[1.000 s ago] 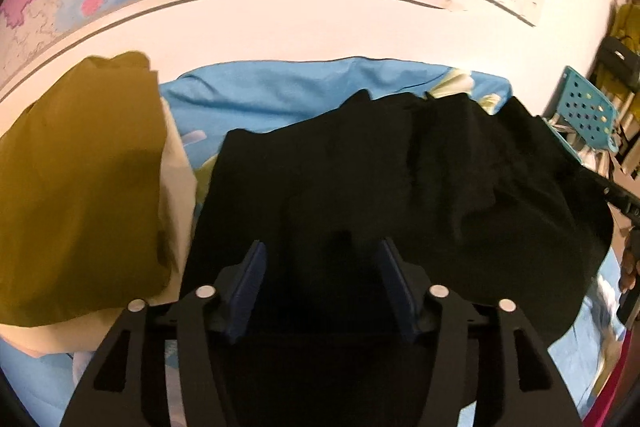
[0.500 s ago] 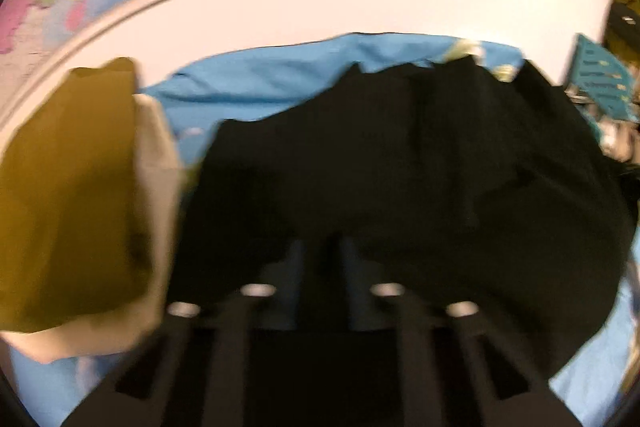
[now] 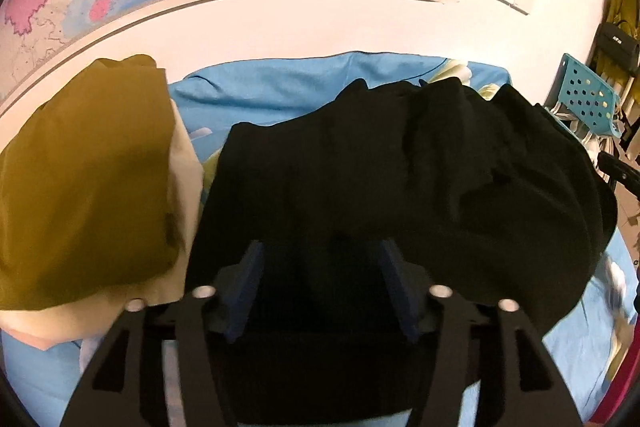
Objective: Fold large clothes
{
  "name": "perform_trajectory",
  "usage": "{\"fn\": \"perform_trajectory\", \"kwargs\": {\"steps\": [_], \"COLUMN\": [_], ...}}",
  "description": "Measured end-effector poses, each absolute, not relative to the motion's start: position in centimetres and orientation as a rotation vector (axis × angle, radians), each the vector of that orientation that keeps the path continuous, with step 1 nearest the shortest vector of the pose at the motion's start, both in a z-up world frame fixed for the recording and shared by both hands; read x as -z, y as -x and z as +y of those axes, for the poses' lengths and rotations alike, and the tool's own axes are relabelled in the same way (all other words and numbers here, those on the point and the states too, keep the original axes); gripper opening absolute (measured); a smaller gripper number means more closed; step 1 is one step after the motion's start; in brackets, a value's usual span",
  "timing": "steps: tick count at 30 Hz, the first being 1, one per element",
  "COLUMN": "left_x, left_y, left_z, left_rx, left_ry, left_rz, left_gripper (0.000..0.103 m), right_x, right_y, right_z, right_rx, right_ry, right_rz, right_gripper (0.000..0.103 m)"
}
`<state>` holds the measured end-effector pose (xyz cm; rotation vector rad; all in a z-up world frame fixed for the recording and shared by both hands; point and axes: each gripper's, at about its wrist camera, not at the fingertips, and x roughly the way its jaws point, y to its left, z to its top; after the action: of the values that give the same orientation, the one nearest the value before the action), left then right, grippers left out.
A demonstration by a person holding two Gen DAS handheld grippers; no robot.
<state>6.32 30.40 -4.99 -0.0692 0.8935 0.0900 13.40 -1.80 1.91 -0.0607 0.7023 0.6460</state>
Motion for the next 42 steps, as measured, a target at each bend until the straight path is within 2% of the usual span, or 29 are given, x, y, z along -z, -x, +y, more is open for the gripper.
{"fn": "perform_trajectory", "kwargs": {"steps": [1,3,4,8,15,18,22,25,27,30,34,35,37,39,42], "left_x": [5.0,5.1,5.2,5.8,5.8,5.3,5.3,5.2,5.2,5.4,5.8,5.9,6.1,6.1,5.7], "left_y": [-6.1,-5.8,-5.8,-5.7,-5.2,-4.9,-4.2,-4.0,-4.0,-4.2,-4.4,-4.4,-4.7,-4.7,-4.5], "left_z": [30.4,30.4,30.3,29.3,28.8,29.6,30.0,29.8,29.9,30.3,30.7,30.6,30.2,29.7,29.0], "left_rx": [-0.079,-0.051,-0.044,0.024,0.031,-0.001,-0.011,-0.032,-0.043,-0.05,-0.011,-0.006,-0.008,0.01,0.019], "left_ry": [0.076,0.088,0.088,0.071,0.065,0.101,0.126,0.106,0.1,0.112,0.141,0.141,0.117,0.103,0.08], "left_rz": [0.895,0.905,0.91,0.931,0.885,0.88,0.879,0.881,0.886,0.896,0.914,0.917,0.915,0.91,0.884], "left_gripper": [0.063,0.074,0.077,0.075,0.016,0.007,0.007,0.013,0.028,0.037,0.061,0.062,0.063,0.043,0.023], "right_x": [-2.2,-2.3,-2.0,-0.6,0.2,-0.3,-0.5,-0.1,0.3,0.6,0.8,0.9,1.0,1.1,0.9], "right_y": [-12.5,-11.5,-10.9,-9.7,-8.7,-8.3,-7.7,-7.7,-7.6,-7.4,-7.4,-7.4,-7.3,-7.2,-7.1], "right_z": [-0.6,1.5,2.8,6.4,8.8,8.6,8.4,8.4,8.6,8.8,9.1,9.1,9.2,9.4,9.5], "right_rx": [-0.71,-0.798,-0.85,-0.936,-0.955,-0.959,-0.964,-0.965,-0.965,-0.971,-0.973,-0.972,-0.971,-0.972,-0.977], "right_ry": [0.076,0.096,0.11,0.156,0.196,0.205,0.208,0.209,0.208,0.206,0.2,0.198,0.198,0.199,0.199], "right_rz": [0.7,0.718,0.734,0.78,0.781,0.763,0.747,0.759,0.768,0.773,0.779,0.78,0.782,0.784,0.782], "right_gripper": [0.049,0.051,0.052,0.053,0.056,0.056,0.056,0.056,0.057,0.059,0.059,0.06,0.061,0.062,0.063]}}
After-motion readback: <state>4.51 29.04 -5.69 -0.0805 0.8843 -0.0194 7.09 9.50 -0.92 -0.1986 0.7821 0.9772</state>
